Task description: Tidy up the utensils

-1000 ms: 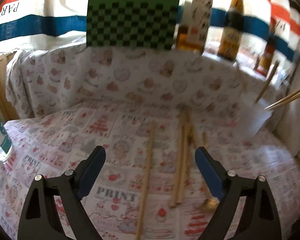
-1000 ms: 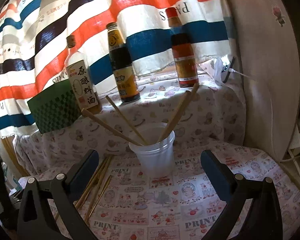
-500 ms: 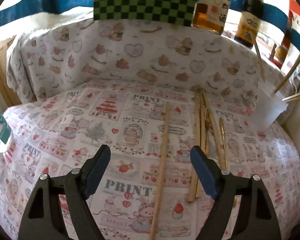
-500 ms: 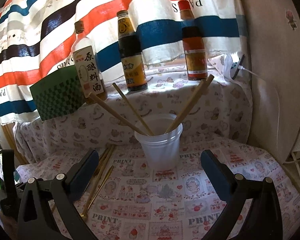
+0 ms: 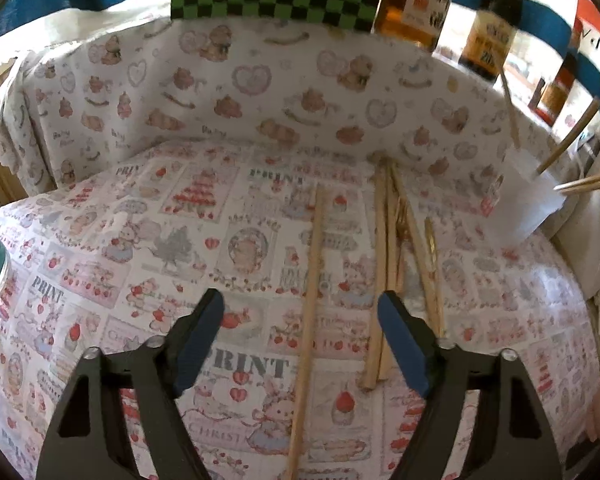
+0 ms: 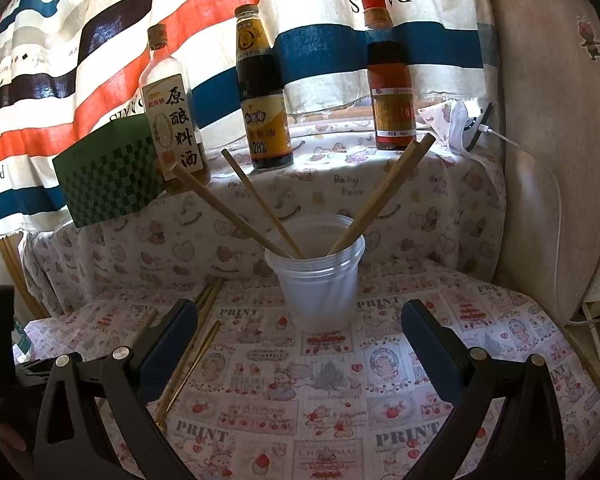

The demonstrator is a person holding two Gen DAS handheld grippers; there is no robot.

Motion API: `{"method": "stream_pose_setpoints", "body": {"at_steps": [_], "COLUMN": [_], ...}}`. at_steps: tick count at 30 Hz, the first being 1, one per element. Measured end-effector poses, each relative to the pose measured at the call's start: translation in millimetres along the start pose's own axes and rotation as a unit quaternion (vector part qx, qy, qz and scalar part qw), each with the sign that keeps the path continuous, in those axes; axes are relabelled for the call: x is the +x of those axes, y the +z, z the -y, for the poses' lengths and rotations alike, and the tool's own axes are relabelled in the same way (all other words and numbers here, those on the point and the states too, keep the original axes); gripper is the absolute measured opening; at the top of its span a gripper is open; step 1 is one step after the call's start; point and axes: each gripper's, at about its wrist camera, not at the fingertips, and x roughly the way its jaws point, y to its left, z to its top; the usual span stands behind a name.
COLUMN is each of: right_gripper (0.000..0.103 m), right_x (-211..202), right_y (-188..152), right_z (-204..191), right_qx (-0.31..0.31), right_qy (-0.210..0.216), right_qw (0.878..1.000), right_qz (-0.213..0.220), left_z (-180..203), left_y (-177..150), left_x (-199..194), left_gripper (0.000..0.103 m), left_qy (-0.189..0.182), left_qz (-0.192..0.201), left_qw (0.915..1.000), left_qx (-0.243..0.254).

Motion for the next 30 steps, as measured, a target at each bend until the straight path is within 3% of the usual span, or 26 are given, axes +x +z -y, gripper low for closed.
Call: {"method": "stream_pose_setpoints", "body": {"at_steps": [5, 9, 11, 13, 16, 22, 25, 27, 30], "right_gripper": [0.103, 0.103, 0.103, 0.103, 0.103, 0.103, 0.103, 0.103, 0.103], "right_x": [3, 8, 10, 12, 13, 16, 16, 16, 16], "right_y": [-2, -4, -4, -3, -3, -2, -2, -1, -2], "right_z": [-3, -6, -5, -2, -2, 4, 9, 10, 10], "right_qx": [-0.007, -0.021, -0.019, -0.009, -0.008, 0.011, 0.023, 0.028, 0.030], "right_qy": [-0.001, -0.005, 0.001, 0.005, 0.001, -0.003, -0.002, -0.005, -0.005], "right_qw": [1.000, 1.000, 1.000, 1.000, 1.000, 0.999, 0.999, 0.999, 0.999], "right_qz": [-0.006, -0.015, -0.021, -0.030, -0.029, -0.034, -0.037, -0.036, -0.037], "left_z": [1, 9, 12, 15, 16, 12, 9, 3, -10], "left_y": [-2, -7, -9, -10, -10, -6, -3, 0, 2], "left_x": [6, 12, 12, 12, 11, -8, -26, -39, -57], "left_gripper": [0.060, 0.033, 0.028, 0.015, 0.007, 0.006, 0.006, 0.000, 0.000], "left_qy": [0.003, 0.030, 0.037, 0.044, 0.051, 0.034, 0.018, 0.012, 0.015], "left_qz": [-0.019, -0.043, -0.043, -0.044, -0.041, 0.006, 0.048, 0.080, 0.138], "left_qw": [0.9998, 0.9980, 0.9973, 0.9965, 0.9964, 0.9983, 0.9981, 0.9966, 0.9901], "left_qx": [0.009, 0.034, 0.047, 0.055, 0.054, 0.047, 0.034, 0.016, -0.022]}}
